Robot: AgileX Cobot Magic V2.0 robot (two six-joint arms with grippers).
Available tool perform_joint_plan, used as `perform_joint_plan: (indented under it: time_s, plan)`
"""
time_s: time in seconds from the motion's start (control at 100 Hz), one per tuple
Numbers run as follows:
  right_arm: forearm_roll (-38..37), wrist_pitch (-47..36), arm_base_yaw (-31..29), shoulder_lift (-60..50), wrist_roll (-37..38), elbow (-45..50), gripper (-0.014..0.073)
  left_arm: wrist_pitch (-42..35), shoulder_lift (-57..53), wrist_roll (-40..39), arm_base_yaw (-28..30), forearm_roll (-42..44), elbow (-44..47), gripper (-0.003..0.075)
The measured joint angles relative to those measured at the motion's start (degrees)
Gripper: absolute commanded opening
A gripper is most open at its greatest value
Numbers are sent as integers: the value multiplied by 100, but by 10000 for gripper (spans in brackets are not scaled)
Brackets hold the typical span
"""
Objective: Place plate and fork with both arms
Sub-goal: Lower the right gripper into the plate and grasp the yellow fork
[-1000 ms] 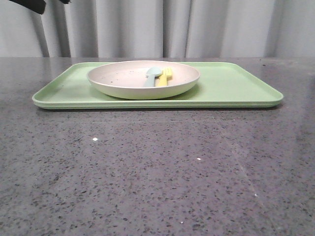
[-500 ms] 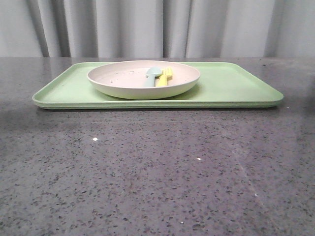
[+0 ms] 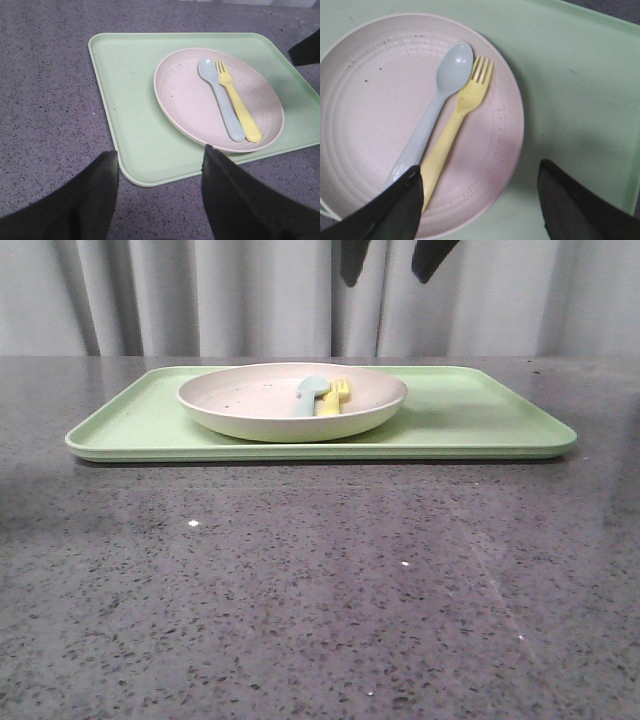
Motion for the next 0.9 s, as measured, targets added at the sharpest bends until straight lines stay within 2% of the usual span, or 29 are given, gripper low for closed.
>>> perform_joint_plan:
  time_s: [0.22,0.66,0.71,0.78,0.9]
  plan:
    - [195,185,0,894,25,-634,486,-59,0,0,0,0,0,374]
    - [333,344,0,1584,47,-723,478,-72,0,0,0,-54,0,374]
    - [333,344,0,1584,47,-736,437,-72,0,0,0,-67,0,374]
    - [333,344,0,1593,47,-745,323,-72,0,0,0,-91,0,374]
    - [333,354,0,1615,47,-745,55,-72,0,0,0,-114,0,374]
